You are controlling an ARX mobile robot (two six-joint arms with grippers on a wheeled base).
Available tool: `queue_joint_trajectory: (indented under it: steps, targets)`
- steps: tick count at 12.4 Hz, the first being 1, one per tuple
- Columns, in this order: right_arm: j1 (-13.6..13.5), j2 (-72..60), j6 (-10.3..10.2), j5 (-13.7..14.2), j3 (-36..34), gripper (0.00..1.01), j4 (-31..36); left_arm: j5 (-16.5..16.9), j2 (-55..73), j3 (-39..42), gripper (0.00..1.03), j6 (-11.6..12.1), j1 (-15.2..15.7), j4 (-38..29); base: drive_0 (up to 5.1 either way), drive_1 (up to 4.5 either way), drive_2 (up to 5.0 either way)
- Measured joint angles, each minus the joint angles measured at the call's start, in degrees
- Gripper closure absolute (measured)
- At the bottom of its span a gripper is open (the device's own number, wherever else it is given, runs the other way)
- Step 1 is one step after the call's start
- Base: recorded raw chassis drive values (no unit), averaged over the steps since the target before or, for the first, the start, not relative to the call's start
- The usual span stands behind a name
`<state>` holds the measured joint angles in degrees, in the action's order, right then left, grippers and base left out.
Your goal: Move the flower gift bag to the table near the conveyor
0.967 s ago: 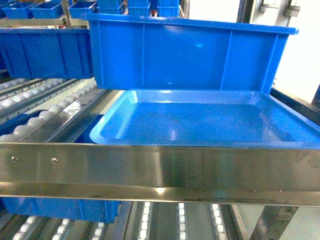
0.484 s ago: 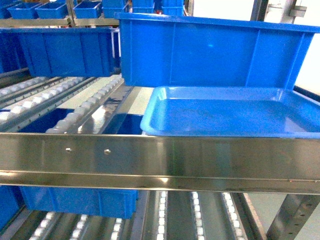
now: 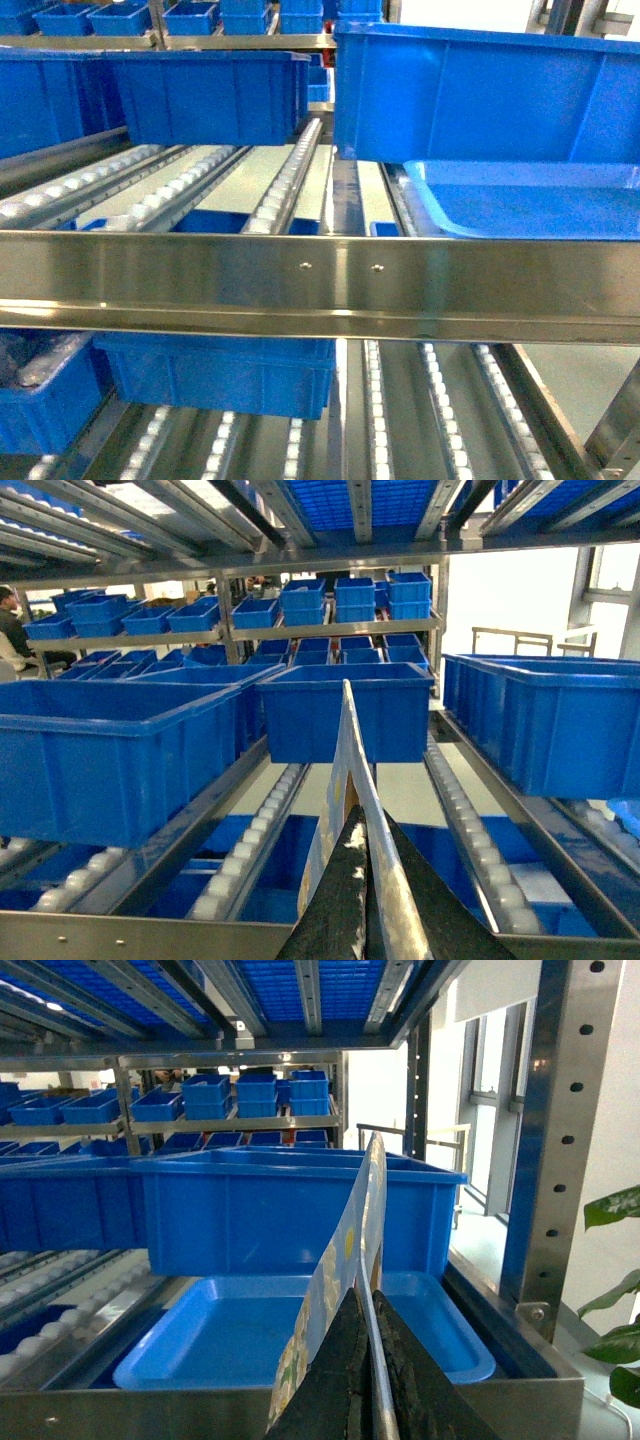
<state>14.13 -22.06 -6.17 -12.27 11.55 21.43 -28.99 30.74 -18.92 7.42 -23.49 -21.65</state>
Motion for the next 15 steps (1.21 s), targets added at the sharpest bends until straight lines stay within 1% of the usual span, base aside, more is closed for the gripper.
queue_joint_trajectory:
  steps: [15]
  targets:
    - [0.0, 0.0, 0.0, 0.0, 0.0, 0.99, 0.0, 0.0, 0.0, 0.0, 1.01, 0.1, 0.0, 0.0, -4.9, 1.42, 3.3]
